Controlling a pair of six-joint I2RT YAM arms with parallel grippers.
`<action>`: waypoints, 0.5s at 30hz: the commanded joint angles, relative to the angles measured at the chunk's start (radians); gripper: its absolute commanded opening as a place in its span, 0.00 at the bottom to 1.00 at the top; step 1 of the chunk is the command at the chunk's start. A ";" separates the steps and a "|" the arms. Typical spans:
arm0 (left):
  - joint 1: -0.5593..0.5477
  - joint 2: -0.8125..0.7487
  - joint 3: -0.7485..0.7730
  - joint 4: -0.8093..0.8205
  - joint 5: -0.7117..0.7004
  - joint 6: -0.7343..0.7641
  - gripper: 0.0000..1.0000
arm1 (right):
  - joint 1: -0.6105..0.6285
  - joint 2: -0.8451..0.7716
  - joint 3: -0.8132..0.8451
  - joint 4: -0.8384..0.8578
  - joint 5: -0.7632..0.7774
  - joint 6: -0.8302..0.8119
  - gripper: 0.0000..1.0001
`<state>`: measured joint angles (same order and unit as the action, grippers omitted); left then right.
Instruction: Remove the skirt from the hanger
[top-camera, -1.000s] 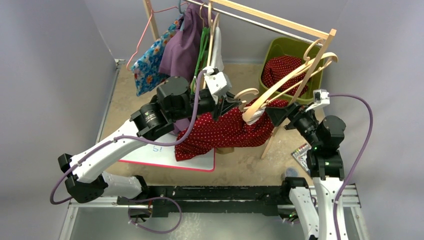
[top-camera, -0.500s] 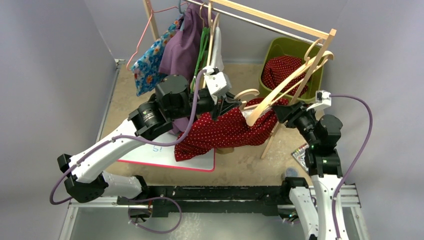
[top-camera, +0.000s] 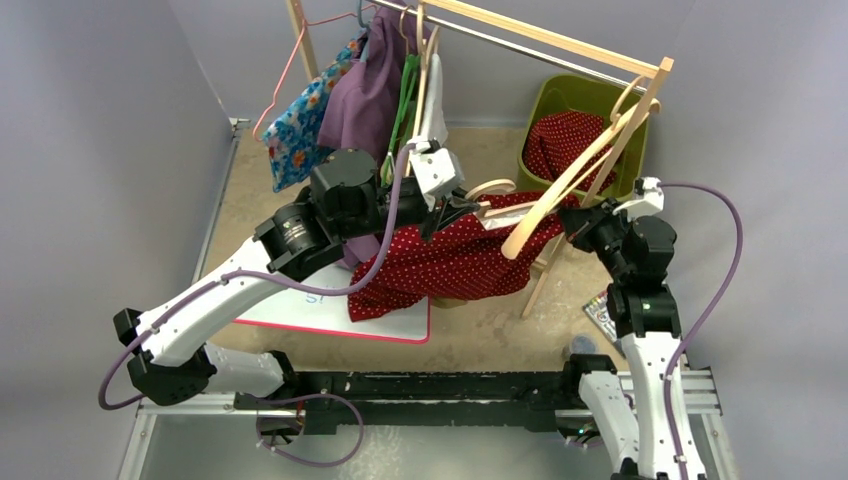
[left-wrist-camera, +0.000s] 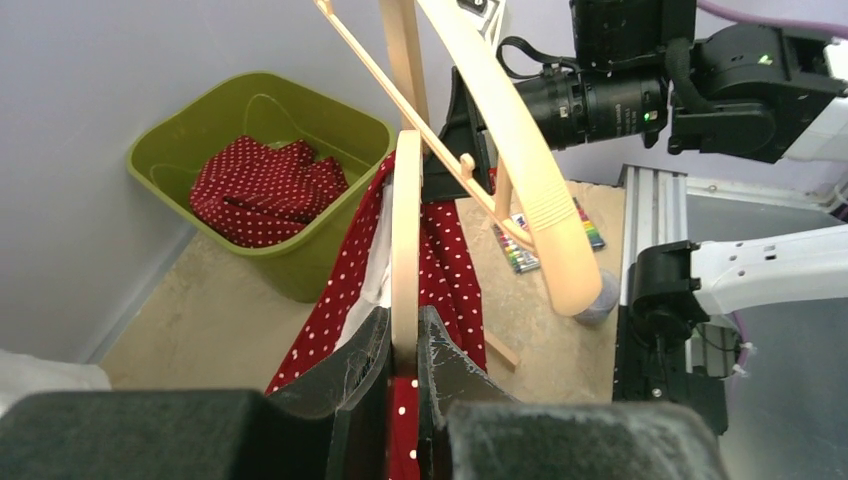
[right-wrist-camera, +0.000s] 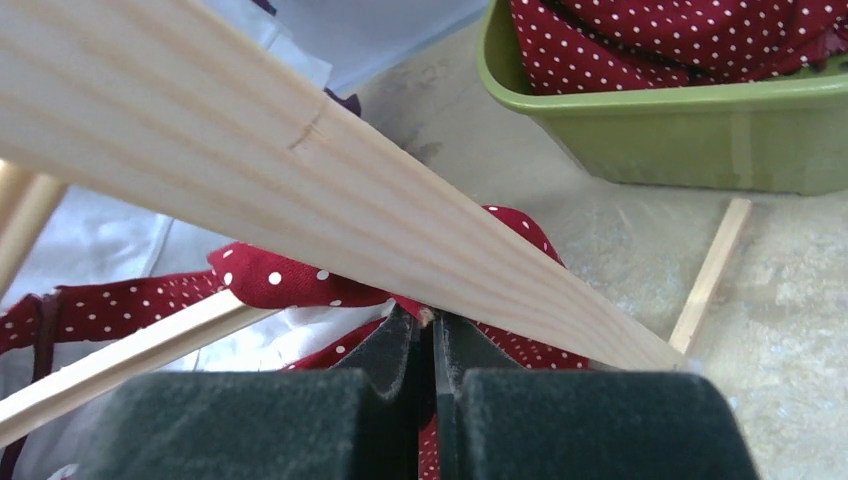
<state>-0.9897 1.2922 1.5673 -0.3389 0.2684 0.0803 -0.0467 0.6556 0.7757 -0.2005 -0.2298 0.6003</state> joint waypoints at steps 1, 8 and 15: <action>0.000 -0.058 0.062 0.040 -0.027 0.049 0.00 | -0.004 0.028 0.083 -0.053 0.130 -0.023 0.00; 0.002 -0.115 0.018 0.093 -0.080 0.042 0.00 | -0.004 0.075 0.112 -0.120 0.155 -0.058 0.00; 0.001 -0.142 -0.008 0.134 -0.150 0.043 0.00 | -0.006 0.092 0.110 -0.116 0.084 -0.064 0.00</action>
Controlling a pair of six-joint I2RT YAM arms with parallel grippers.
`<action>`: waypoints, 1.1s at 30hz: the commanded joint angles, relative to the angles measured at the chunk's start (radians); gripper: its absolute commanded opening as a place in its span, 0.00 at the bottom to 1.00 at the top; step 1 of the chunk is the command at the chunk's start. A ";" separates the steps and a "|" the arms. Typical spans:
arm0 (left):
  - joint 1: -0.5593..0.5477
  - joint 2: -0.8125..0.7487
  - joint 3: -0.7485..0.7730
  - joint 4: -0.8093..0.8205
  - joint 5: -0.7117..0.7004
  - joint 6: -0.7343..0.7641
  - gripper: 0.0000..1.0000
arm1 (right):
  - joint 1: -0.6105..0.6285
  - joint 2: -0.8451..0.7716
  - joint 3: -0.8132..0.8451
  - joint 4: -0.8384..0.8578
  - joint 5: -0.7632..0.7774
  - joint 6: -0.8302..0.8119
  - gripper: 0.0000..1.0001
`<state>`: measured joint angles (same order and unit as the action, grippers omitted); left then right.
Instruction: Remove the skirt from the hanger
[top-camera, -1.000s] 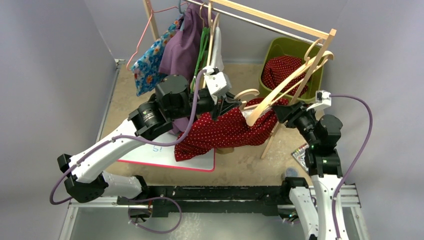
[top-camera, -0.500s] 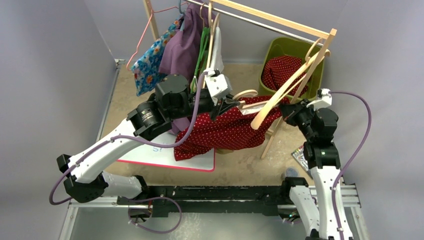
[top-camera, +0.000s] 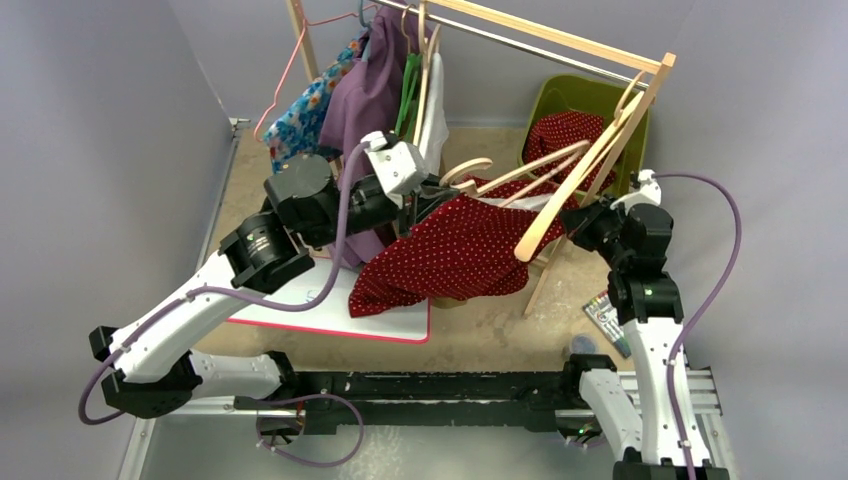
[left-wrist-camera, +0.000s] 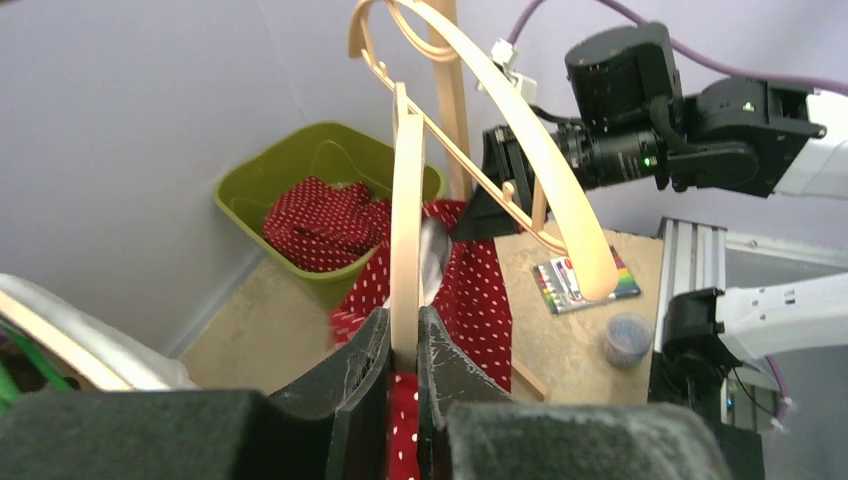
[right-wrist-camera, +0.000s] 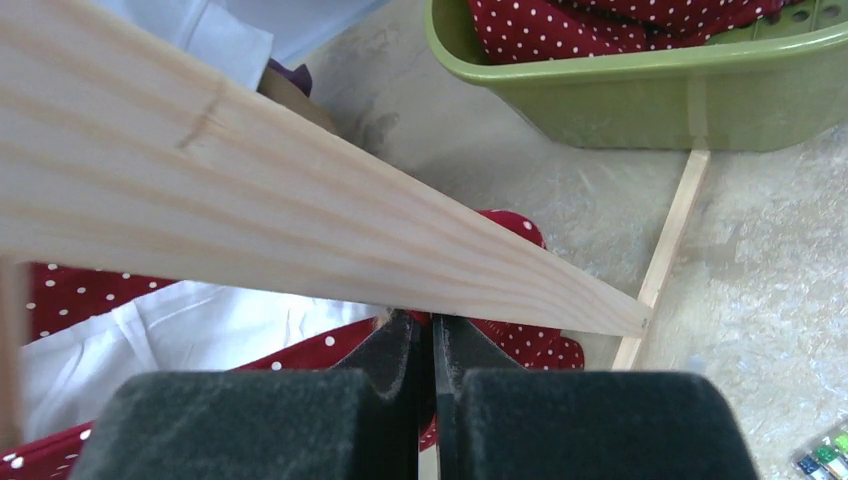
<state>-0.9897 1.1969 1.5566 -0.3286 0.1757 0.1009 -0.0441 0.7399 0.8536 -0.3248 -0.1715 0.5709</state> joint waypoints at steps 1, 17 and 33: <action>0.001 -0.049 -0.004 0.143 -0.070 0.015 0.00 | -0.008 0.002 0.030 0.018 0.006 -0.039 0.00; 0.000 -0.096 -0.162 0.568 -0.430 -0.103 0.00 | -0.007 -0.073 0.020 -0.012 -0.253 -0.147 0.00; 0.001 -0.088 -0.284 0.870 -0.713 -0.121 0.00 | -0.008 -0.252 0.090 -0.133 -0.259 -0.061 0.00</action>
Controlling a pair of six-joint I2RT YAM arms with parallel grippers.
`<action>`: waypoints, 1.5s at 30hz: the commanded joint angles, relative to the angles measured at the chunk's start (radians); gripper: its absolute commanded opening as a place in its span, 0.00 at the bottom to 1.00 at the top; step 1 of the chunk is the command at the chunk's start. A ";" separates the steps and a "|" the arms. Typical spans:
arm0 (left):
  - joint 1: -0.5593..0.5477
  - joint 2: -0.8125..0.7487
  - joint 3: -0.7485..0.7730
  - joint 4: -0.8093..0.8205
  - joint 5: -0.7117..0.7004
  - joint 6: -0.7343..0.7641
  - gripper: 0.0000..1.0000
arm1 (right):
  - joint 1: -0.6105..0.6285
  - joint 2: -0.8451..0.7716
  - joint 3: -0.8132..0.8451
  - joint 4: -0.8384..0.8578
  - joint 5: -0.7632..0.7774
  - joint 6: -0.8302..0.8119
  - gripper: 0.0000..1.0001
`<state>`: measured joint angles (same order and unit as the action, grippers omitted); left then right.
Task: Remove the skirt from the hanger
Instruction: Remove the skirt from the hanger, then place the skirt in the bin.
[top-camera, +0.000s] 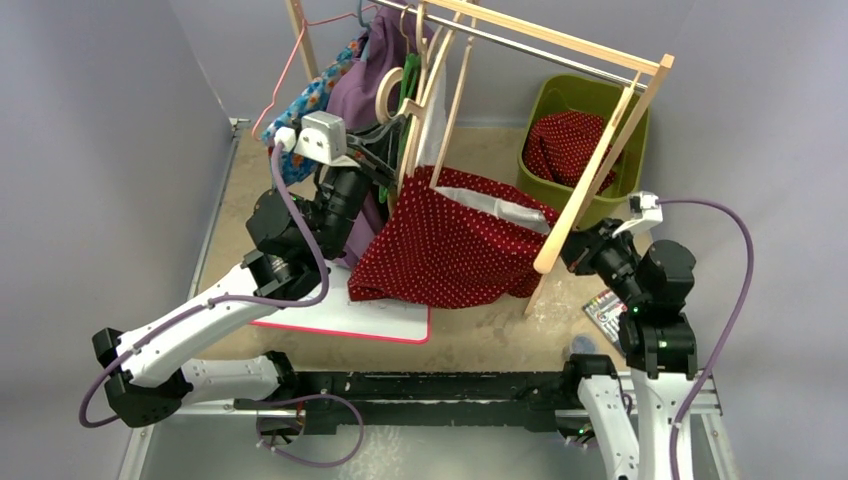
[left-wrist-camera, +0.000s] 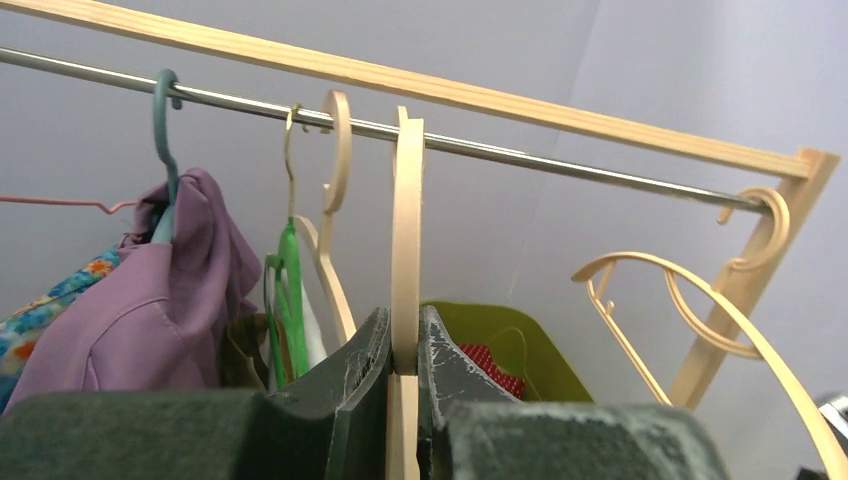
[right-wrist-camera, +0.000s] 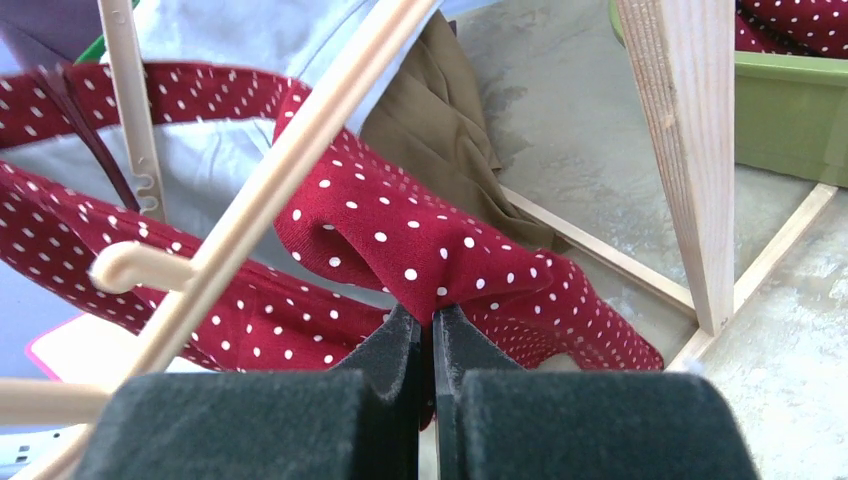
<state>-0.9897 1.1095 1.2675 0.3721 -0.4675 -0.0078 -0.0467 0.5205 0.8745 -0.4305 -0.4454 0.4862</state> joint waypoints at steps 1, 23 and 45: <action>0.001 0.003 0.008 0.176 -0.075 -0.011 0.00 | -0.005 -0.041 0.081 -0.050 0.048 0.030 0.00; 0.000 0.026 0.074 -0.004 -0.062 0.066 0.00 | -0.005 -0.111 0.312 -0.173 0.594 -0.025 0.00; 0.000 0.033 0.021 -0.038 -0.001 0.005 0.00 | -0.008 0.383 0.511 -0.017 0.895 -0.056 0.00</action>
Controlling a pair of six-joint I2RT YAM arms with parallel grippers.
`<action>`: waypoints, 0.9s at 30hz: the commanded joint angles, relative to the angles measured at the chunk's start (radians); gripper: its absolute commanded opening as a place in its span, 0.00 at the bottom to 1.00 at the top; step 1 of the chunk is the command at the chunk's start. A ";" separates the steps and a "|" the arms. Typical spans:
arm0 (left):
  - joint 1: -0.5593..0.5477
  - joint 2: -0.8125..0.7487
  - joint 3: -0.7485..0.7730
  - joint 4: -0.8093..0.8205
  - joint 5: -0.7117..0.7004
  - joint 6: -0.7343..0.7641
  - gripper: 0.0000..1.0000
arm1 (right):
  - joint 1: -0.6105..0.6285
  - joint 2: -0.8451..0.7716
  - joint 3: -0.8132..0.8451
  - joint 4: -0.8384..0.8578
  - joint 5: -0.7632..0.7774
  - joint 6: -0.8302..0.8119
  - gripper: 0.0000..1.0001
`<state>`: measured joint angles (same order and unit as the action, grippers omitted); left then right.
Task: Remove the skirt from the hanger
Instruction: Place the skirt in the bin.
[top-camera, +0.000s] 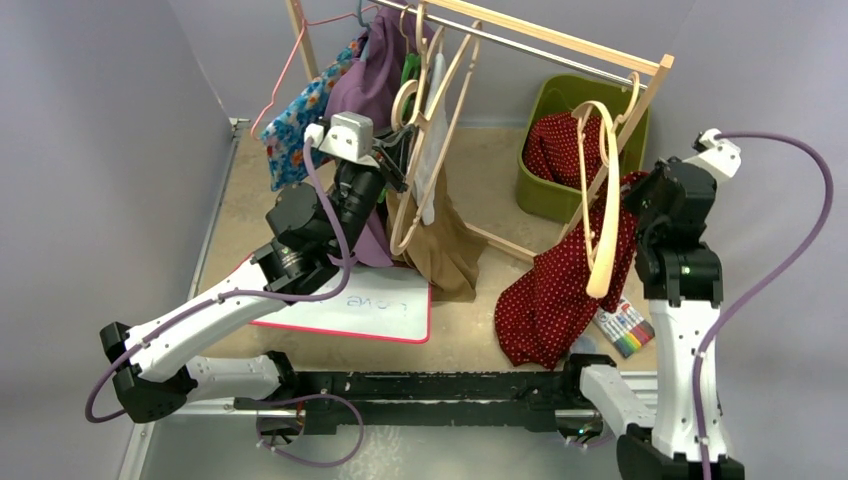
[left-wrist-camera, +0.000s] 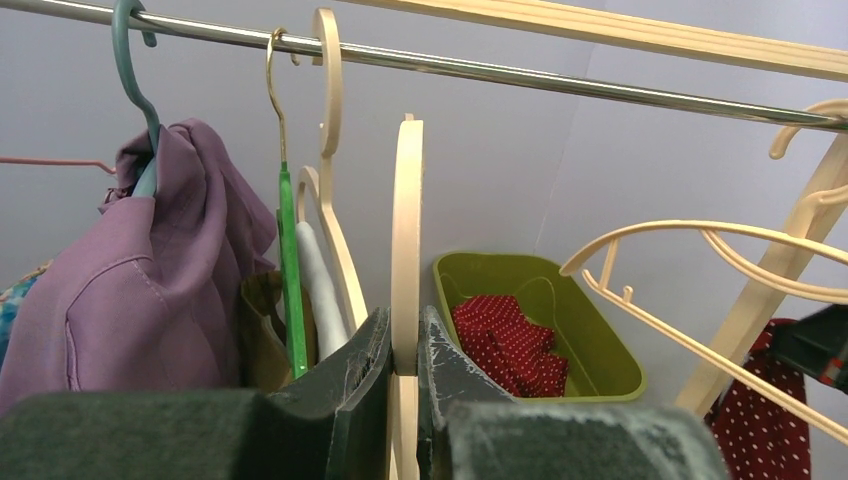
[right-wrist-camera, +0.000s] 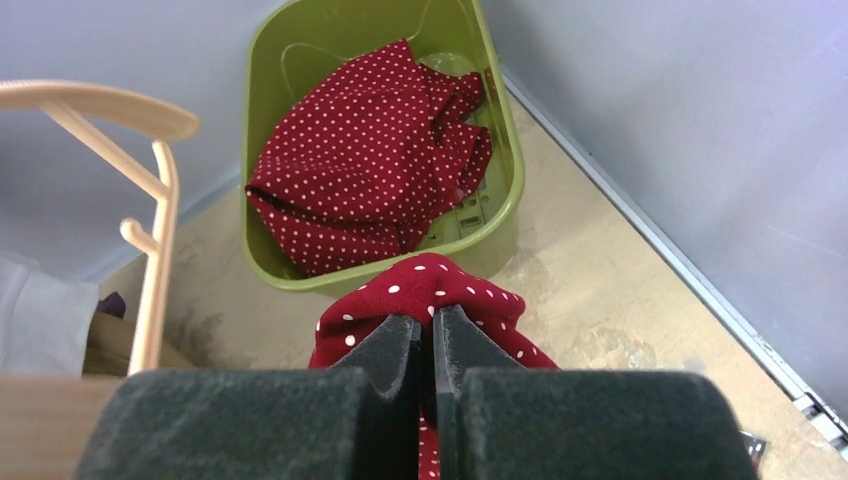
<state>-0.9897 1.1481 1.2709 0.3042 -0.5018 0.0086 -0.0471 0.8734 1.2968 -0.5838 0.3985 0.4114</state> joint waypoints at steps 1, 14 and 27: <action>0.000 -0.012 0.010 0.027 0.040 -0.009 0.00 | -0.011 0.052 0.106 0.146 0.046 0.025 0.00; 0.001 -0.092 -0.164 0.073 0.129 -0.052 0.00 | -0.338 0.339 0.361 0.238 -0.349 -0.023 0.00; 0.008 -0.137 -0.217 0.098 0.120 -0.024 0.00 | -0.338 0.575 0.785 0.353 -0.530 0.061 0.00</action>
<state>-0.9886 1.0389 1.0554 0.3244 -0.3904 -0.0227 -0.3855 1.4178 1.9213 -0.3866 -0.0303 0.4210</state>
